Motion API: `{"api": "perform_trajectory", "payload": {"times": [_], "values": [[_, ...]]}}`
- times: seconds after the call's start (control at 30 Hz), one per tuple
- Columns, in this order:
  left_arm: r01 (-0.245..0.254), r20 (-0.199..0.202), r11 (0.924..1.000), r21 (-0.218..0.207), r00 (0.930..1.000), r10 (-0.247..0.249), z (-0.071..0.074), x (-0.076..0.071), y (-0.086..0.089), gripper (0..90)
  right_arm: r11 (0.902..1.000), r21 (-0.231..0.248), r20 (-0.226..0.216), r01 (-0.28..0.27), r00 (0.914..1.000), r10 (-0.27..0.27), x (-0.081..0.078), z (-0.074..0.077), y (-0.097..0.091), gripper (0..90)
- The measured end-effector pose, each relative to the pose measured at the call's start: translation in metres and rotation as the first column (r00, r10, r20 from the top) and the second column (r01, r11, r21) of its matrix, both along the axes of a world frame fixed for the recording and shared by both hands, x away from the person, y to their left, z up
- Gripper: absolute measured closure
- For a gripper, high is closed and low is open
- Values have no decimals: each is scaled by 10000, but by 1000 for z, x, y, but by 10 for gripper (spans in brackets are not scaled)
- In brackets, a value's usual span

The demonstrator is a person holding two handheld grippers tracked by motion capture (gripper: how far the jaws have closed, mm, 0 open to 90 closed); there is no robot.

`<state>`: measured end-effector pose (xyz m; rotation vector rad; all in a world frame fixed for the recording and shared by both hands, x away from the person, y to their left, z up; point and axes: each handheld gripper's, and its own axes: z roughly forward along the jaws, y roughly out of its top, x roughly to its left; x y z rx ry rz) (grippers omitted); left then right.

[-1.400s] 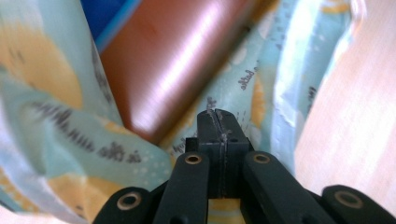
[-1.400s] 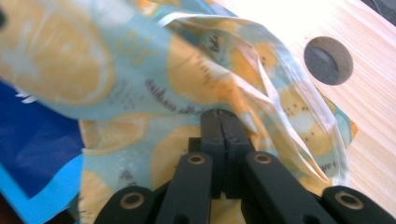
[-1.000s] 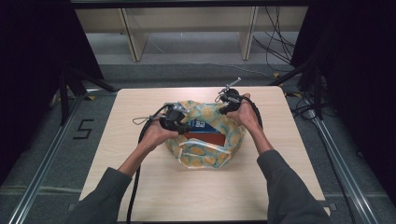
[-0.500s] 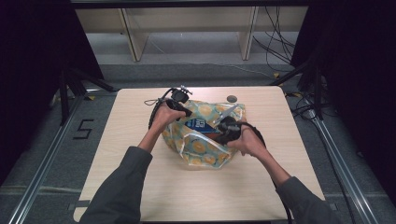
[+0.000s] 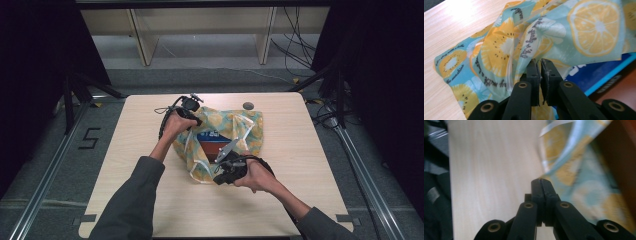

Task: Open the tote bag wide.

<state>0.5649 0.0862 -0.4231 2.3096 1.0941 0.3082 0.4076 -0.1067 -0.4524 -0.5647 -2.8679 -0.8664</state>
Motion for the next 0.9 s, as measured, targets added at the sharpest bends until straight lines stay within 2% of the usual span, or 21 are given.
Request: {"api": "perform_trajectory", "payload": {"times": [0.03,0.07,0.1,0.17,0.2,0.23,0.27,0.3,0.33,0.37,0.43,0.47,0.5,0.57,0.67,0.7,0.73,0.77,0.8,0.83,0.9], "values": [[203,75,9996,-179,9998,-201,6,-5,1,815,9987,432,272,257,9993,-269,6,6,-7,900],[322,144,9988,-357,9994,-317,11,-8,1,805,9973,610,556,401,9975,-435,10,11,-11,900],[424,265,9976,-549,9988,-410,15,-11,1,792,9937,783,435,805,9955,-841,13,16,-16,900],[717,463,9937,-861,9966,-679,25,-19,1,758,9858,1186,926,1190,9871,-1303,22,27,-27,900],[717,463,9937,-861,9966,-679,25,-19,1,738,9858,1186,926,1190,9871,-1303,22,27,-27,900],[1023,718,9901,-956,9928,-956,34,-29,1,725,9759,1584,1122,1501,9792,-1688,29,37,-39,899],[1023,718,9901,-956,9928,-956,34,-29,1,708,9719,1737,1244,1589,9755,-1817,32,41,-45,899],[1230,933,9849,-1215,9893,-1120,41,-39,3,693,9655,1862,1175,1823,9715,-2061,32,44,-49,898],[1230,933,9849,-1215,9893,-1120,41,-39,3,682,9655,1862,1175,1823,9715,-2061,32,44,-49,898],[1273,1143,9827,-1349,9871,-1122,47,-47,5,671,9569,2010,1250,2097,9633,-2374,33,49,-58,886],[1299,1222,9800,-1509,9862,-1119,48,-50,7,658,9565,2047,1439,2077,9602,-2393,35,51,-62,872],[1244,1253,9784,-1649,9866,-1043,48,-53,9,644,9504,2086,1392,2308,9549,-2624,35,51,-65,856],[1248,1283,9775,-1698,9863,-1036,48,-56,10,636,9495,2085,1497,2346,9517,-2680,36,52,-68,845],[1172,1447,9784,-1704,9851,-928,46,-61,14,600,9351,2131,1586,2832,9343,-3191,34,55,-74,787],[1067,1592,9748,-1957,9843,-758,45,-70,21,555,9301,2244,1656,2908,9292,-3305,34,55,-78,742],[1154,1728,9715,-2069,9817,-798,44,-78,25,544,9212,2396,1801,3067,9183,-3526,34,54,-82,717],[1199,1811,9699,-2121,9801,-815,44,-82,27,530,9221,2324,1724,3094,9199,-3522,34,55,-85,703],[1199,1811,9699,-2121,9801,-815,44,-82,27,518,9175,2404,1642,3168,9183,-3601,33,55,-86,690],[1260,1942,9661,-2252,9775,-822,44,-90,30,509,9210,2378,1828,3086,9170,-3545,33,55,-89,680],[1258,1995,9648,-2309,9767,-796,44,-94,32,497,9148,2340,1770,3291,9108,-3729,31,55,-91,673],[1298,2027,9644,-2306,9757,-829,44,-96,34,487,9107,2412,1752,3354,9079,-3807,30,54,-93,661]]}}
